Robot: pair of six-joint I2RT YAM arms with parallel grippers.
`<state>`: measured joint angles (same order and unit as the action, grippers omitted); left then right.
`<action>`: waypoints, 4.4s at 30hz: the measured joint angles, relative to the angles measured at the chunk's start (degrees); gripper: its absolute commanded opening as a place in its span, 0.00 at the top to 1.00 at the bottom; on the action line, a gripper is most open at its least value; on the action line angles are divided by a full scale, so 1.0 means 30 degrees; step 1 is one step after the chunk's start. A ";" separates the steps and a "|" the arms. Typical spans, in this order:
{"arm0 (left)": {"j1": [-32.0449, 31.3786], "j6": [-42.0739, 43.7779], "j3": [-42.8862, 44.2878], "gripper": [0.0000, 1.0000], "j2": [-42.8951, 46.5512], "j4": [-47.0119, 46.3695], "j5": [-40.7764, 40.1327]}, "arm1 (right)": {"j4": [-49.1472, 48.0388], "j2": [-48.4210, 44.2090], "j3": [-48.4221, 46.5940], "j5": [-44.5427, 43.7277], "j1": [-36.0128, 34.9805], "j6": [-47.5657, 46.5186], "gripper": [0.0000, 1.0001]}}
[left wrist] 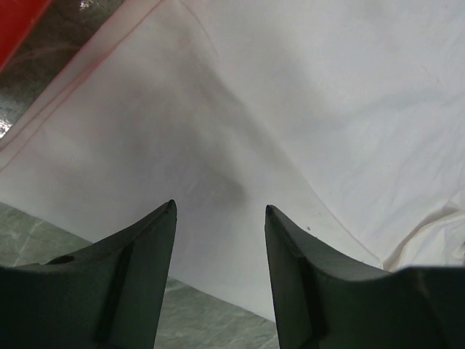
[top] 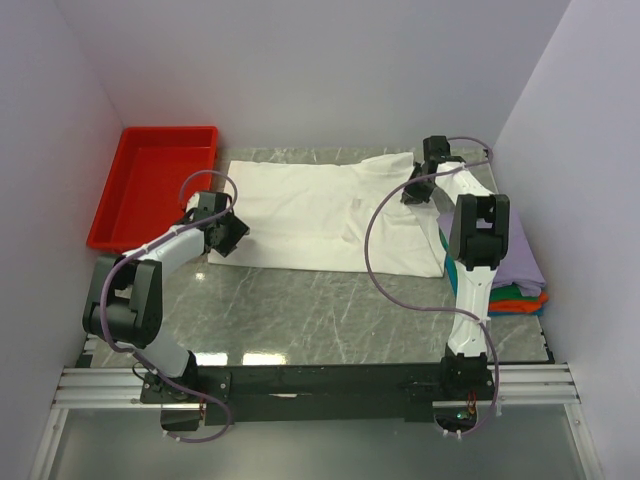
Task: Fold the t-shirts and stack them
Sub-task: Fold the tshirt
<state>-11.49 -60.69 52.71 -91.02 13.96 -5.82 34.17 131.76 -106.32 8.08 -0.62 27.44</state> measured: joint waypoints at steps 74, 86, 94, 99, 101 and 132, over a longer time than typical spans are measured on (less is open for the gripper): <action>-0.1268 -0.3679 -0.4947 0.50 0.3235 0.1166 -0.6105 | -0.6827 -1.7653 2.3678 -0.2186 -0.2091 0.7089 0.43; -0.1508 -0.5275 -0.8801 0.47 0.8816 0.2470 -0.5639 | -0.5151 -2.4385 2.8050 -0.1202 -0.2091 0.8102 0.44; -0.1639 -0.6025 -0.9748 0.47 1.2611 0.6127 -0.5231 | -0.0044 -3.0673 2.9033 -0.1158 -0.2084 0.8561 0.44; -0.1632 -0.5603 -0.8867 0.46 1.4222 0.8058 -0.5158 | 0.1967 -3.2603 2.8239 -0.0984 -0.2084 0.8386 0.43; -0.1632 -0.4874 -0.7446 0.46 1.4207 0.8276 -0.5180 | 0.2098 -3.2611 2.7139 -0.0874 -0.2084 0.8029 0.42; 0.0430 0.3031 1.6072 0.47 -1.1162 0.8575 -0.9515 | -0.3242 -0.0117 -0.2958 0.3184 0.0597 -0.0852 0.41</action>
<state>-10.20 -51.59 100.92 -124.51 39.68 -34.37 24.45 131.41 -115.20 17.63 1.17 24.88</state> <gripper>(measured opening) 0.529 0.590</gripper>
